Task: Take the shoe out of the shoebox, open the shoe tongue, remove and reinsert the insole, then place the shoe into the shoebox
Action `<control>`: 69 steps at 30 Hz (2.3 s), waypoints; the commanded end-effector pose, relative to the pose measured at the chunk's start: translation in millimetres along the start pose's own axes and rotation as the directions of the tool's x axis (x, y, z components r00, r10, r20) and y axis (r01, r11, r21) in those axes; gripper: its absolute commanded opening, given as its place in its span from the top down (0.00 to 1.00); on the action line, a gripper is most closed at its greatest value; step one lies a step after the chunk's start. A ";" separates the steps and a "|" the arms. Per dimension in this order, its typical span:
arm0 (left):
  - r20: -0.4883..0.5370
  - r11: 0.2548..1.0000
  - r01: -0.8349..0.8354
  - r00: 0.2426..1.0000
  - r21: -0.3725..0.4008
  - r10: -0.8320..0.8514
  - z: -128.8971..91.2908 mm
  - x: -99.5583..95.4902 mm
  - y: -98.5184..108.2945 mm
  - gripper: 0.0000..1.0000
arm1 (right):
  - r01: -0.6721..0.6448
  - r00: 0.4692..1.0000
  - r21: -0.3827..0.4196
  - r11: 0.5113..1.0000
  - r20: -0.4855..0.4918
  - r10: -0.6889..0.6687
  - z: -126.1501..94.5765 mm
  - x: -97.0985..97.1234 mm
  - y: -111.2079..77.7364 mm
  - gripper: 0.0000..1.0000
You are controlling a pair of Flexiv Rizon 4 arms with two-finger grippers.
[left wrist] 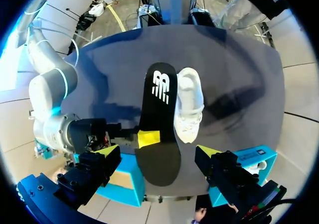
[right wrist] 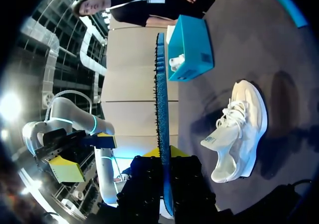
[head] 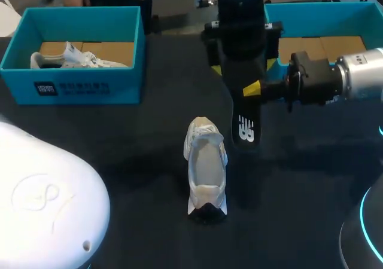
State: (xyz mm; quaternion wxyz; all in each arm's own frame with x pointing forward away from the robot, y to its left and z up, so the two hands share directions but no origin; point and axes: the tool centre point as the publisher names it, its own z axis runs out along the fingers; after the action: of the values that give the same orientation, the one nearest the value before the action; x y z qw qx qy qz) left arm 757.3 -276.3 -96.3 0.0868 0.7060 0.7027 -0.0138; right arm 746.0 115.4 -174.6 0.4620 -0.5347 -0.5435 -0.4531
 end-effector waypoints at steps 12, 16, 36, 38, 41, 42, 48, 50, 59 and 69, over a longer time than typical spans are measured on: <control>0.019 1.000 0.006 1.000 0.008 -0.006 -2.0 -0.8 3.0 0.00 | 0.010 1.000 -0.026 1.000 0.010 -0.010 -5.3 2.7 -0.7 1.00; 0.104 1.000 -0.028 0.994 0.014 0.027 -4.7 2.2 -2.1 0.00 | 0.008 1.000 -0.023 1.000 0.009 -0.008 -4.9 2.1 -0.8 1.00; 0.612 0.998 -0.058 0.788 -0.023 0.060 -24.9 31.1 -23.2 0.00 | -0.005 1.000 -0.030 1.000 0.025 0.005 -13.3 4.7 -7.3 1.00; 0.667 0.997 -0.064 0.742 -0.031 0.068 -29.5 34.1 -24.3 0.00 | -0.006 1.000 -0.028 1.000 0.028 0.007 -14.7 5.7 -8.0 1.00; 0.723 0.995 -0.080 0.684 -0.055 0.095 -36.0 38.0 -28.0 0.00 | -0.006 0.999 -0.029 1.000 0.032 0.007 -17.2 6.8 -9.4 1.00; 0.733 0.996 -0.075 0.674 -0.058 0.093 -37.1 39.4 -28.4 0.00 | -0.007 0.999 -0.030 1.000 0.033 0.008 -18.0 6.9 -9.9 1.00; 0.821 0.996 -0.069 0.564 -0.062 0.090 -40.1 48.1 -32.0 0.00 | -0.011 0.999 -0.034 0.999 0.037 0.012 -20.4 7.2 -12.0 1.00; 0.840 0.996 -0.066 0.536 -0.053 0.080 -40.5 50.2 -33.1 0.00 | -0.012 0.999 -0.033 0.999 0.038 0.014 -20.5 7.4 -12.2 1.00; 0.927 0.996 -0.076 0.370 -0.044 0.069 -40.3 60.7 -34.7 0.00 | -0.021 0.999 -0.020 1.000 0.038 0.022 -19.2 7.0 -13.6 1.00; 0.918 0.983 -0.119 0.355 -0.142 0.176 -43.3 62.2 -39.3 0.00 | -0.027 0.999 -0.019 0.999 0.039 0.028 -19.4 7.3 -13.7 1.00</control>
State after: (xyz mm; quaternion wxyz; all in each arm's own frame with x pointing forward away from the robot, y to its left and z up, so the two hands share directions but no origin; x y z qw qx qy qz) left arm 720.7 -213.1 -60.2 0.4094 0.6841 0.5273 -0.2939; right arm 733.0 96.7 -165.0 0.4530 -0.5542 -0.5402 -0.4426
